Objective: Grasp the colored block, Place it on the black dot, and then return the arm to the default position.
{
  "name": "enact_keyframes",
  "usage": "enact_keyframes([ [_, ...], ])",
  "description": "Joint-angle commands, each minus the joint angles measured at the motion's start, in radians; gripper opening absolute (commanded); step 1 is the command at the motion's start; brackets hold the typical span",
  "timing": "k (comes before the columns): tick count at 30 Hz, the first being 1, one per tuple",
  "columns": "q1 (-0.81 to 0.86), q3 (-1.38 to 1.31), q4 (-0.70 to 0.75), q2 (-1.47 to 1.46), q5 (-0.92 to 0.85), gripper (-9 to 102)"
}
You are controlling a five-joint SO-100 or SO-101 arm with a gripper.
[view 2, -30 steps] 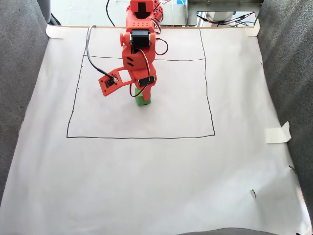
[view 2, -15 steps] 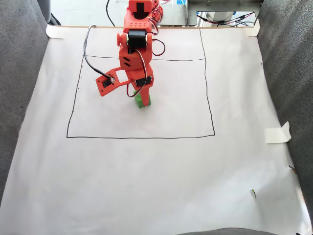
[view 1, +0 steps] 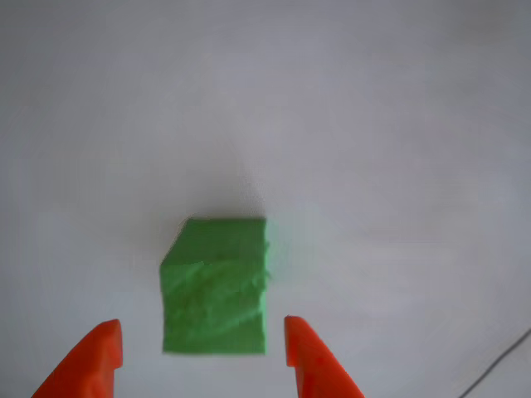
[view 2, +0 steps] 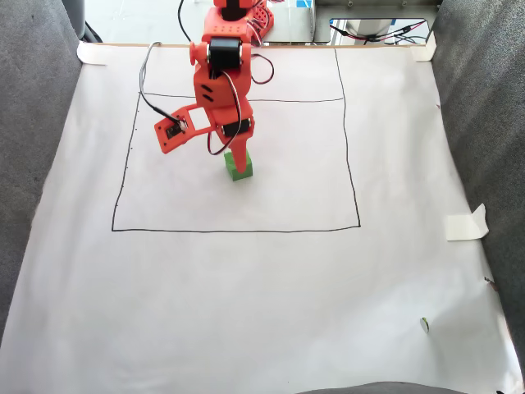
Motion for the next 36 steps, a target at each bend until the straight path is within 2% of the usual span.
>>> enact_keyframes([
  [1, 0.018, 0.078, 0.083, 0.156, -0.015, 25],
  [6, 0.043, 0.339, 0.066, 0.422, -0.015, 17],
  [10, 0.060, 0.661, -0.023, 0.683, -0.015, 9],
  [13, 0.071, 0.992, -0.143, 0.893, -0.032, 6],
  [18, 0.103, 1.595, -0.434, 1.315, -0.123, 6],
  [20, 0.124, 1.755, -0.502, 1.457, -0.158, 7],
  [28, 0.107, 2.068, -0.472, 1.876, -0.282, 1],
  [36, 0.106, 2.316, -0.416, 2.284, -0.278, 0],
])
